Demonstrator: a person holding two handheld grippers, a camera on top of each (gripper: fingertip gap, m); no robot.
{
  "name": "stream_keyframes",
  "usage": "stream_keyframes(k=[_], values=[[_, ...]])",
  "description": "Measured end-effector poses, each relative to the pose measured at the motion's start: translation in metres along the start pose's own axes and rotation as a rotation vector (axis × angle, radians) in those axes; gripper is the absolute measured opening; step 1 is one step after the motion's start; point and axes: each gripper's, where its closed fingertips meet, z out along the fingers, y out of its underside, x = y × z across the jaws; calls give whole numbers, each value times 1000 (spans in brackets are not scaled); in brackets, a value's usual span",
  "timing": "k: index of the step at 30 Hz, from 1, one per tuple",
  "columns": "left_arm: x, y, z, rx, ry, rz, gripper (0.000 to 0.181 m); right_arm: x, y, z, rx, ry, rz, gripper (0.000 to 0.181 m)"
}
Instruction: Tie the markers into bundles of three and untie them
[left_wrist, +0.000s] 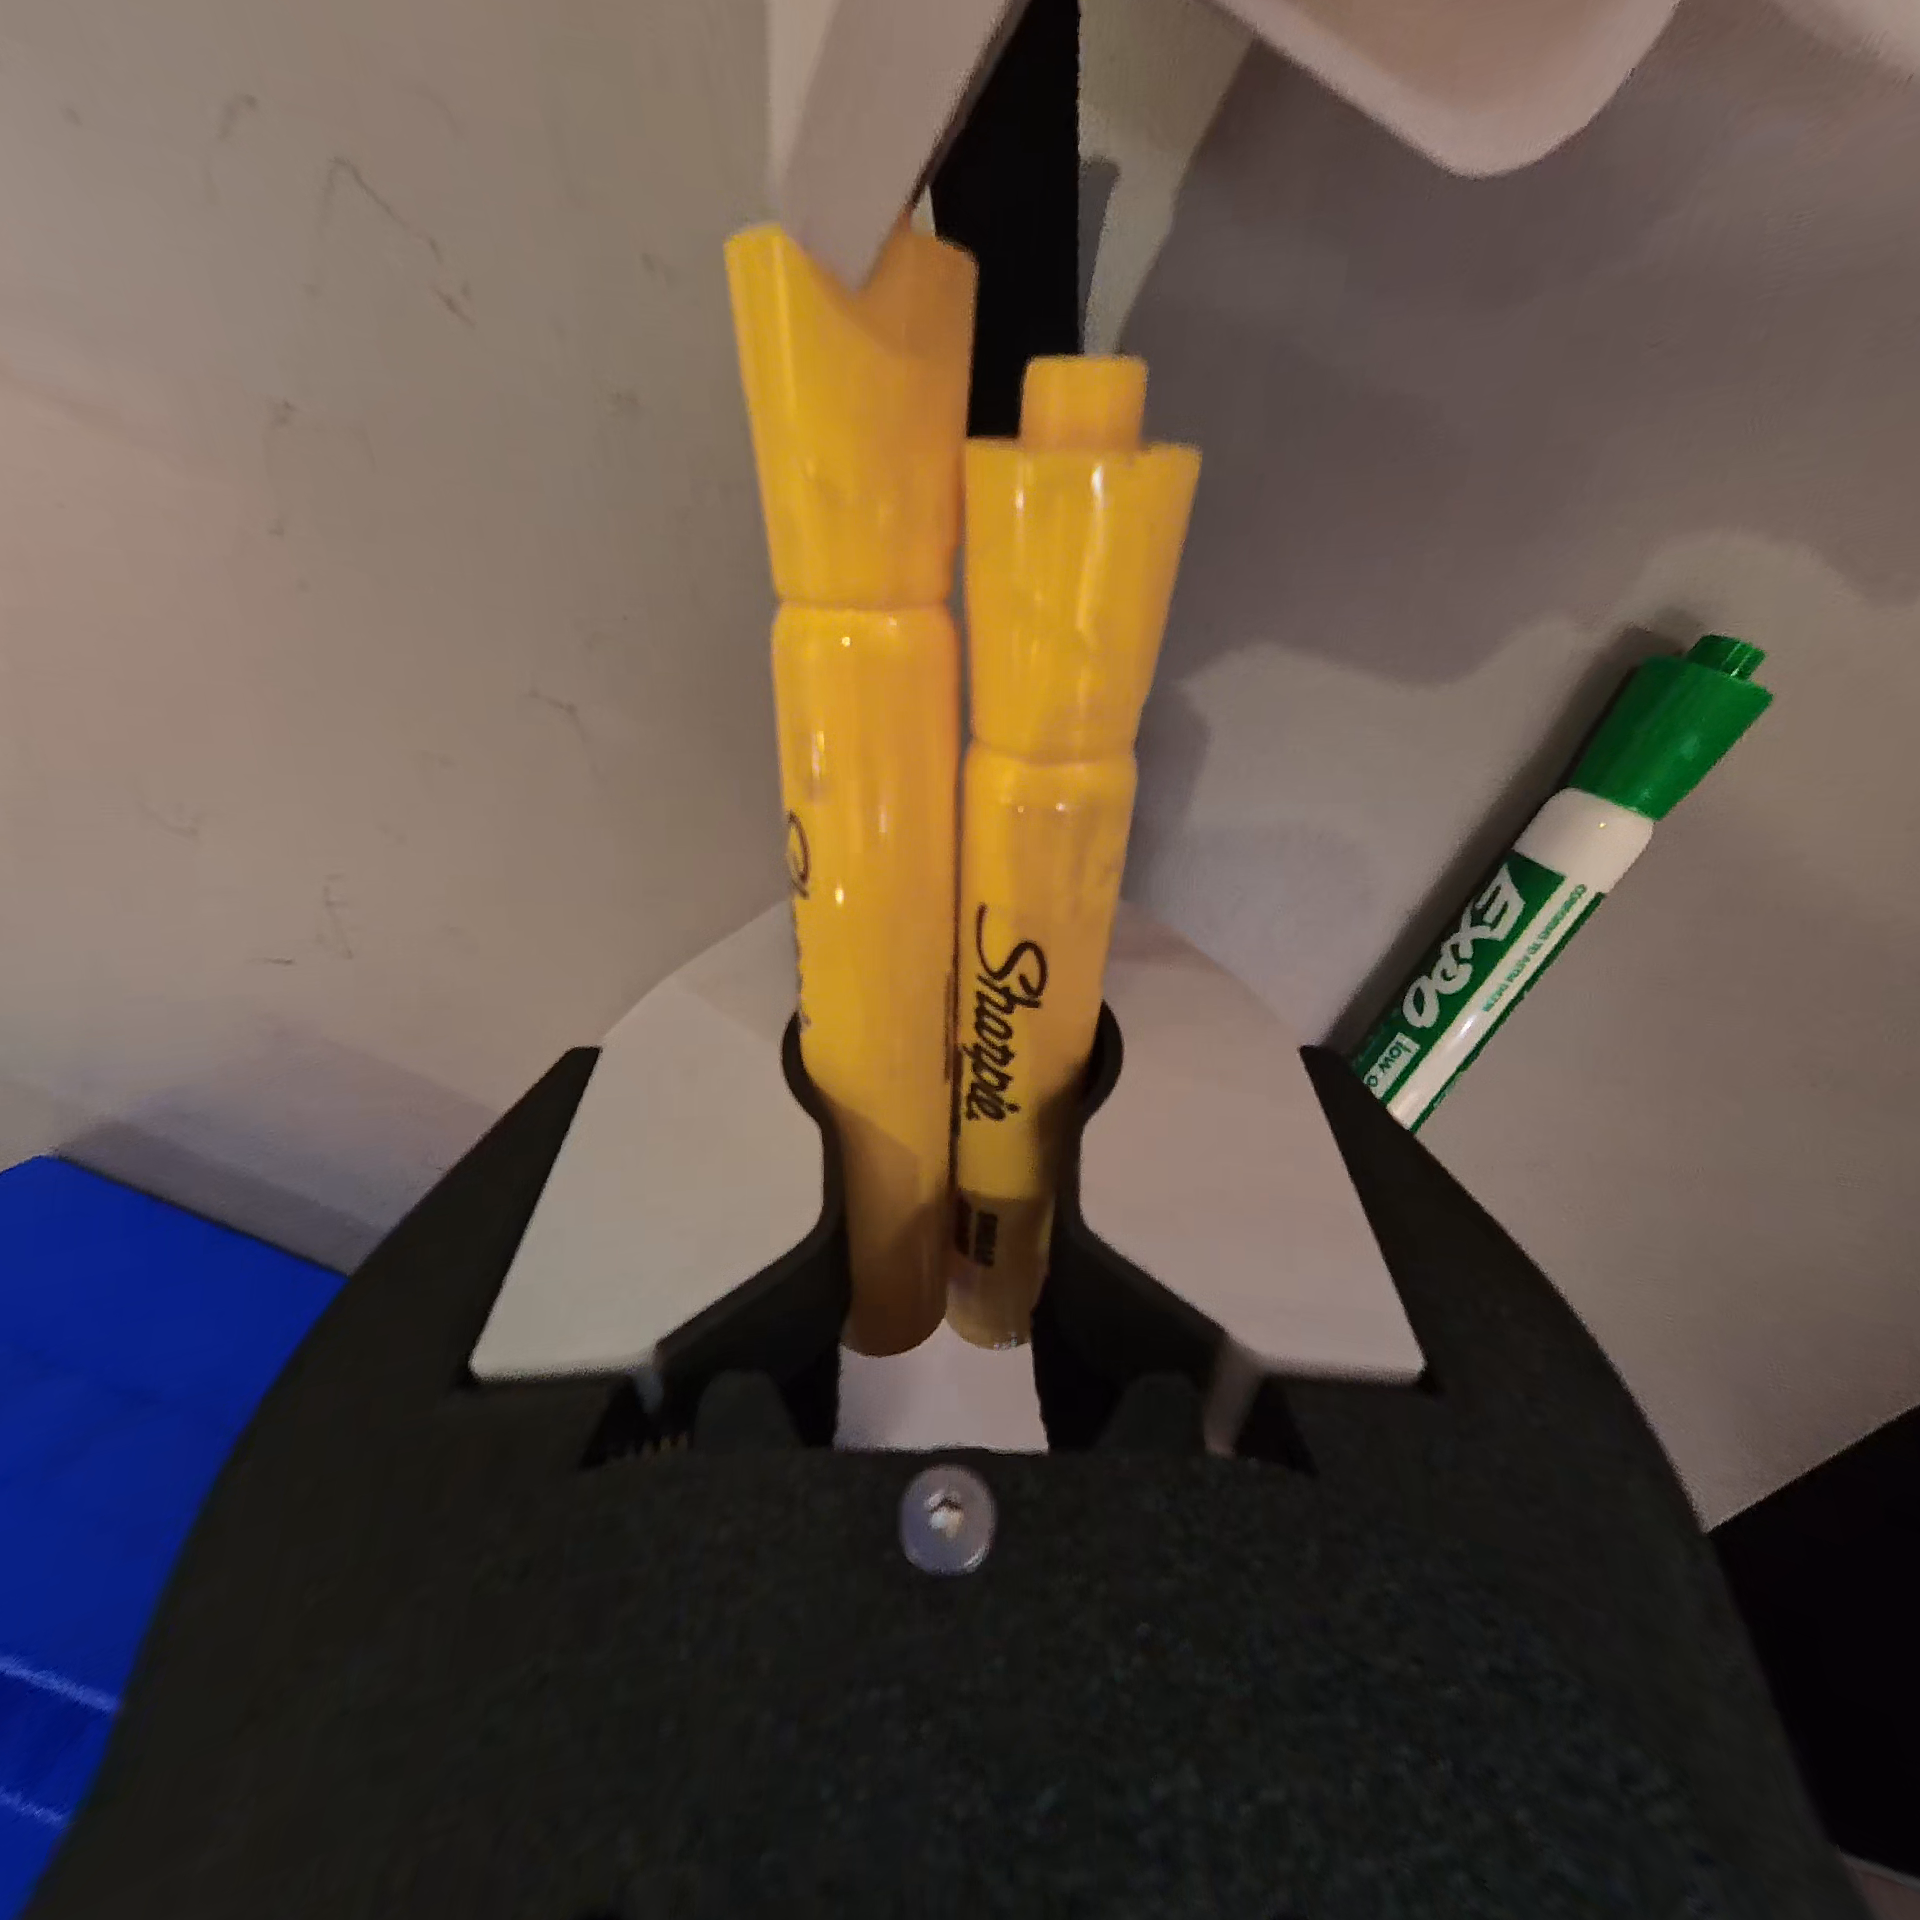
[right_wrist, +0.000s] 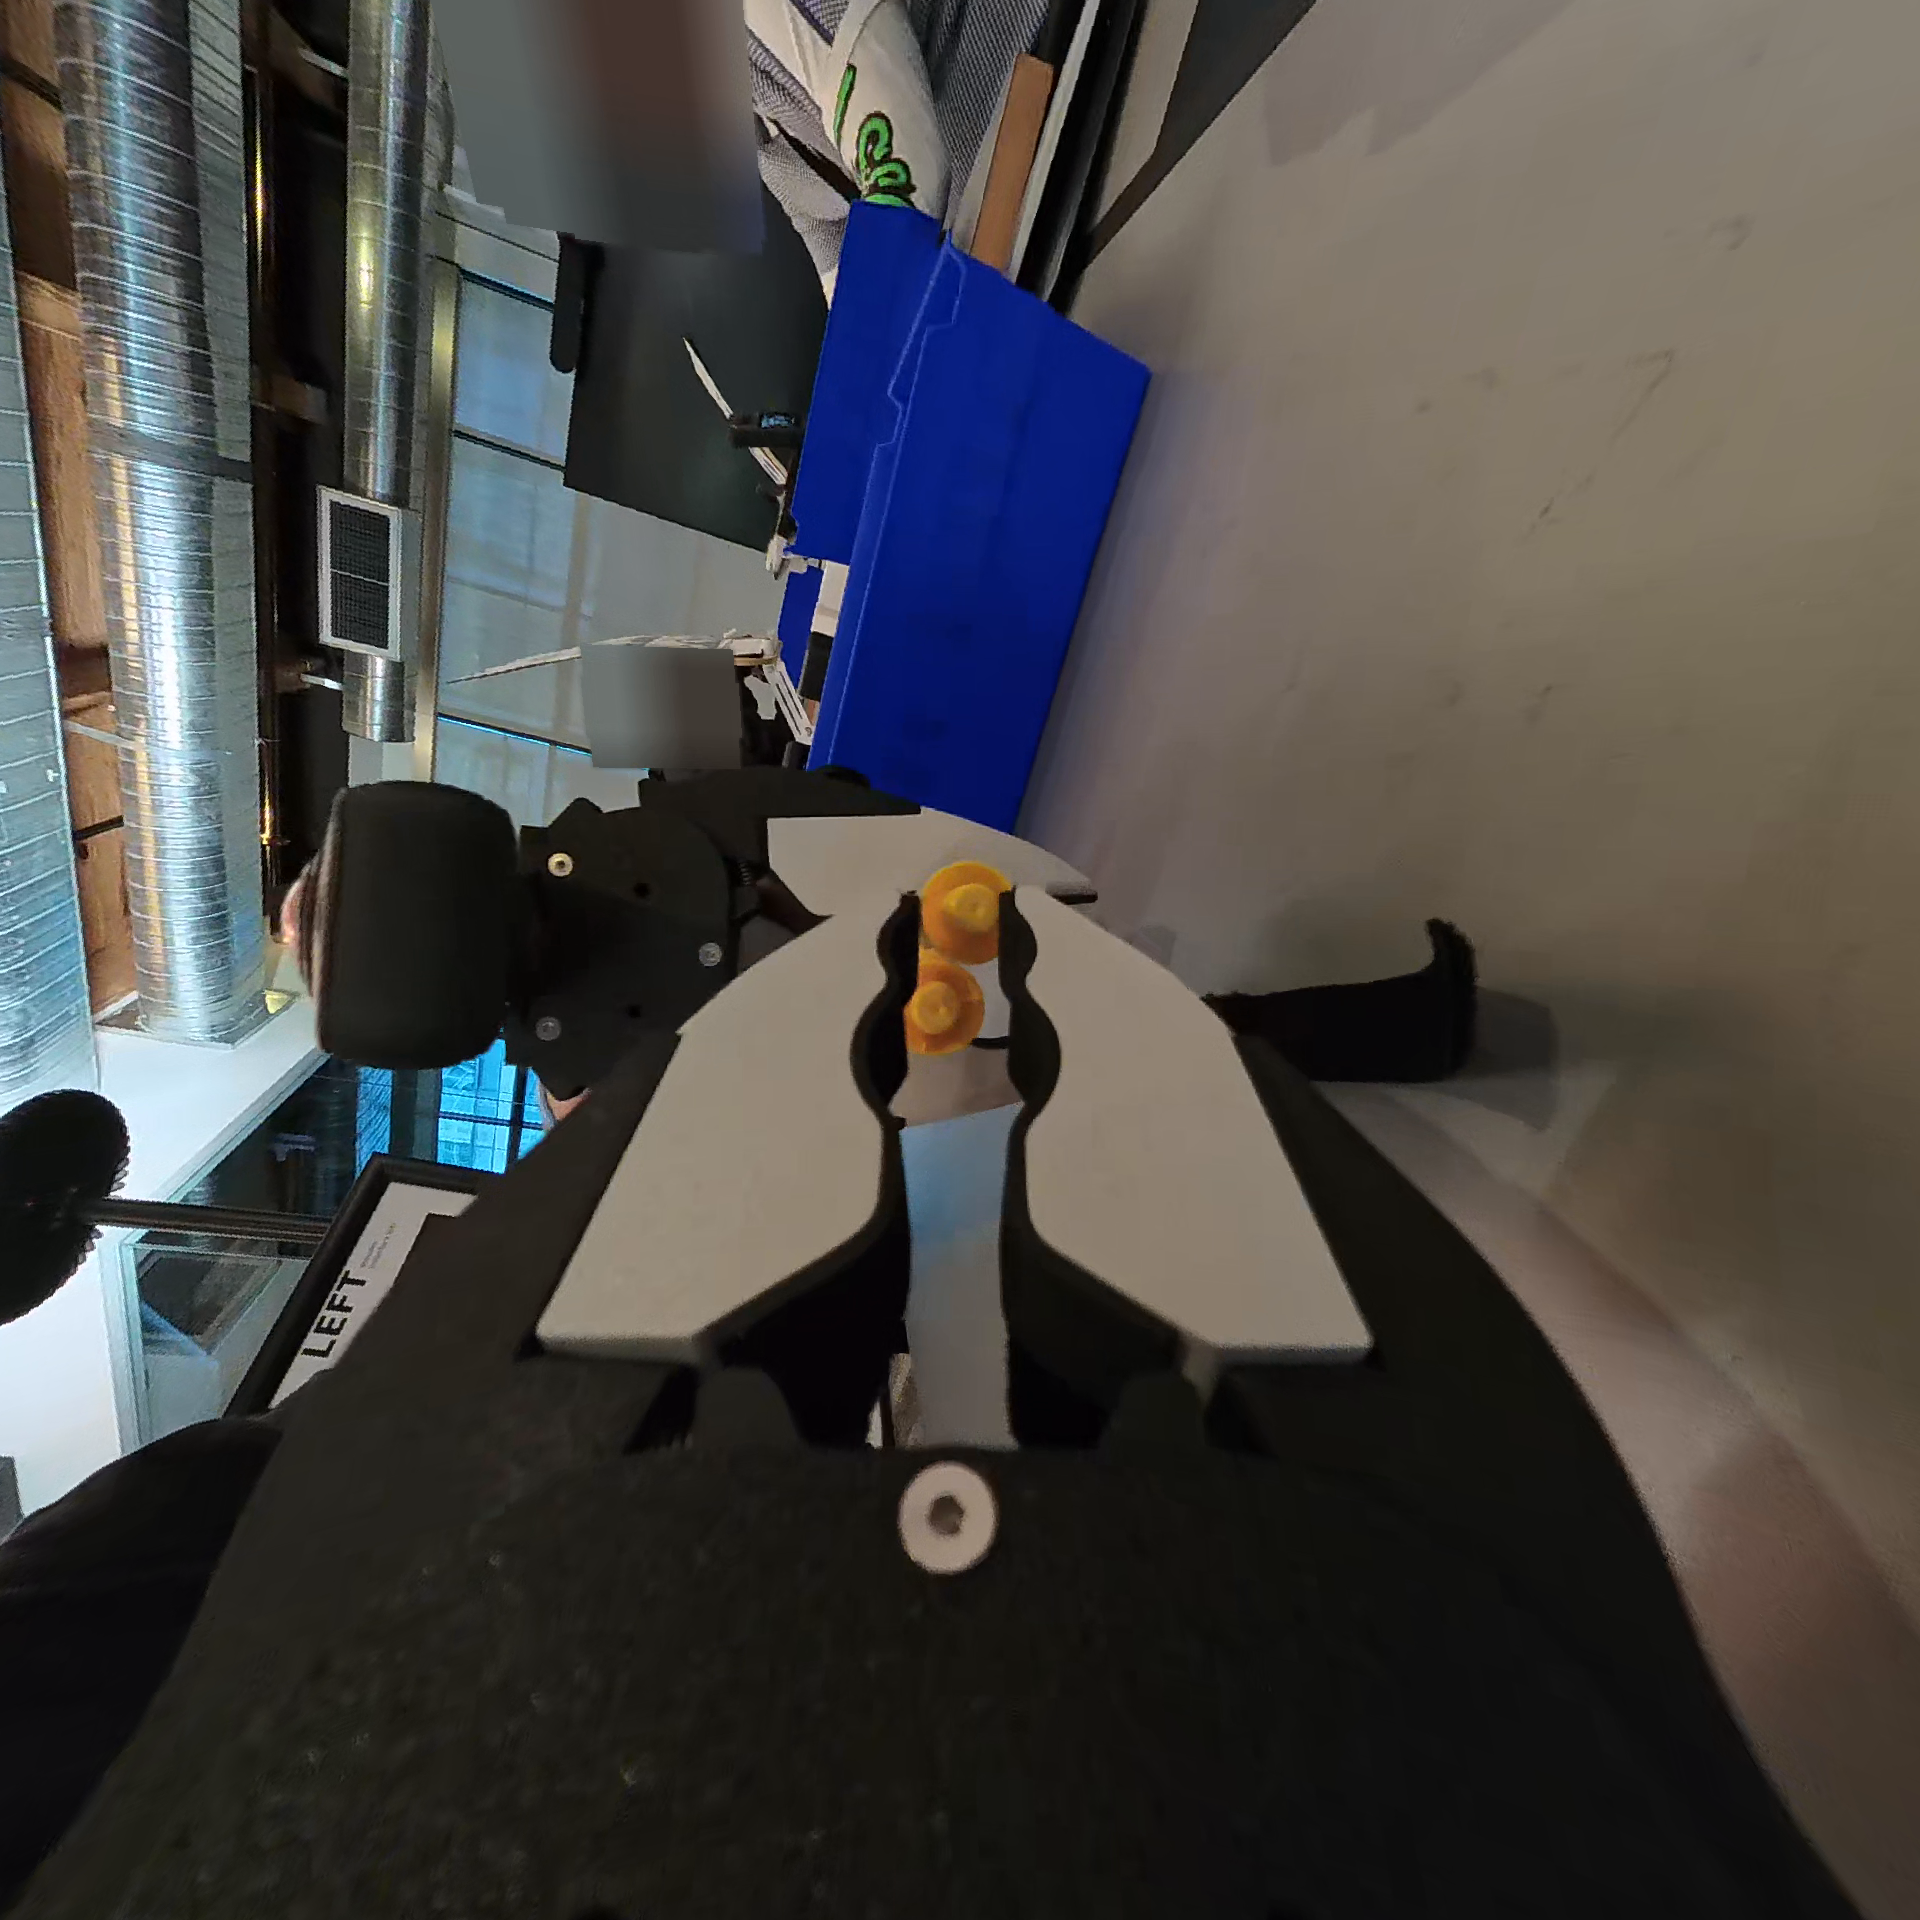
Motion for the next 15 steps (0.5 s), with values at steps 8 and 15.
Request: stream_keyframes(k=[8, 15], values=[[0, -2, 1, -9, -6, 5, 42, -2, 5, 4, -17, 0, -12, 14], [0, 0, 5, -20, 17, -1, 41, -17, 3, 3, 10, -102, -46, 15]])
